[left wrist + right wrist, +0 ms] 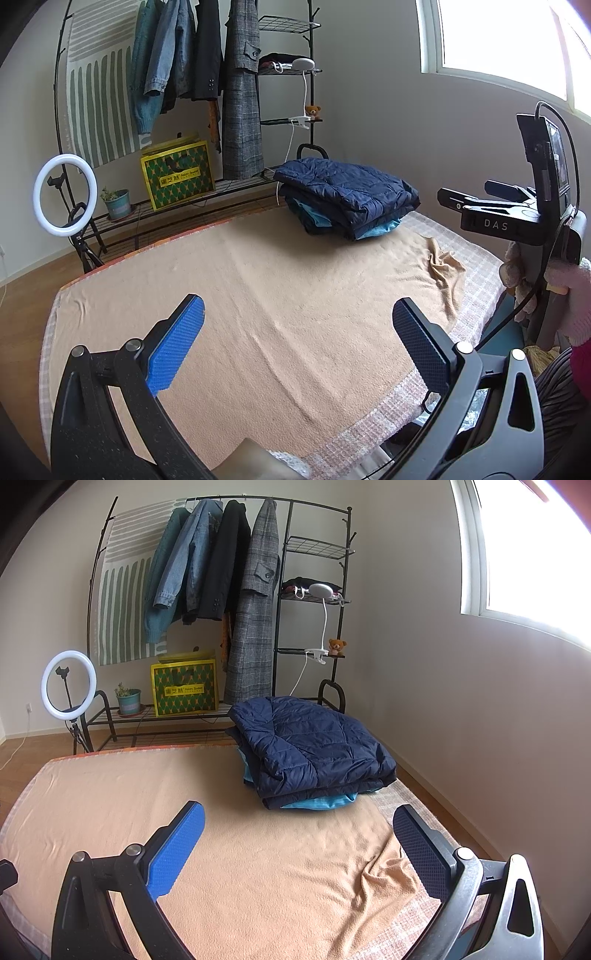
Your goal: Fold large clothes
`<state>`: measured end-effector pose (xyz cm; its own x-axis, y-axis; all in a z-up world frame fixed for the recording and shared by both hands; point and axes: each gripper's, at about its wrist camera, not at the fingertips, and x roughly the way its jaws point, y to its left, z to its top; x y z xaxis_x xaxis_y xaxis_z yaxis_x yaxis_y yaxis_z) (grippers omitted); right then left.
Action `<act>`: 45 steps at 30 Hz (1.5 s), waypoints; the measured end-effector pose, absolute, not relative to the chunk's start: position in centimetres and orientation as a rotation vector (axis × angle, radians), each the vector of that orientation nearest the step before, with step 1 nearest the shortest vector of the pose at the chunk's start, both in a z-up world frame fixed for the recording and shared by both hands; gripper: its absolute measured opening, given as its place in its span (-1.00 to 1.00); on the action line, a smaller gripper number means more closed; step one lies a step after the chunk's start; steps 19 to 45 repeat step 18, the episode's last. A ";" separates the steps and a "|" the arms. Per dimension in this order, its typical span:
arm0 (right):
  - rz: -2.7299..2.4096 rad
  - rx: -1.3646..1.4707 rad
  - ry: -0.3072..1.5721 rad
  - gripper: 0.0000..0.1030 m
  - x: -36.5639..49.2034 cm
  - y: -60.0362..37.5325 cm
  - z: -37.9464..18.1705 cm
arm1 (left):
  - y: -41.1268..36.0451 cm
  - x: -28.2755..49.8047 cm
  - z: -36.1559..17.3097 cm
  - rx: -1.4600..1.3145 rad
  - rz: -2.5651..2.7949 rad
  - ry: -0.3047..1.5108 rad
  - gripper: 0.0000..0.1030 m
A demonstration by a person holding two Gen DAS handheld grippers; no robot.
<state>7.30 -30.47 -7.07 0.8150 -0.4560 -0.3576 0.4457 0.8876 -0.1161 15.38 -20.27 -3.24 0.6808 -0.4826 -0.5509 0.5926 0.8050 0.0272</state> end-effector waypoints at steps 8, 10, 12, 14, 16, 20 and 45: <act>-0.475 -0.029 0.398 0.99 7.4 -30.6 -7.4 | -20.6 15.6 -2.6 0.199 -0.610 0.559 1.00; -0.474 -0.029 0.400 0.99 7.4 -30.6 -7.5 | -20.6 15.6 -2.7 0.196 -0.607 0.557 1.00; -0.473 -0.028 0.401 0.99 7.4 -30.7 -7.6 | -20.6 15.6 -2.7 0.190 -0.613 0.557 1.00; -0.473 -0.028 0.400 0.99 7.5 -30.7 -7.5 | -20.9 15.6 -2.5 0.191 -0.612 0.547 1.00; -0.473 -0.030 0.401 0.99 7.5 -30.7 -7.5 | -21.0 15.4 -2.7 0.193 -0.604 0.540 1.00; -0.473 -0.030 0.401 0.99 7.5 -30.8 -7.5 | -21.2 15.5 -2.7 0.192 -0.600 0.547 1.00; -0.473 -0.030 0.401 0.99 7.5 -30.8 -7.5 | -21.2 15.5 -2.7 0.192 -0.600 0.547 1.00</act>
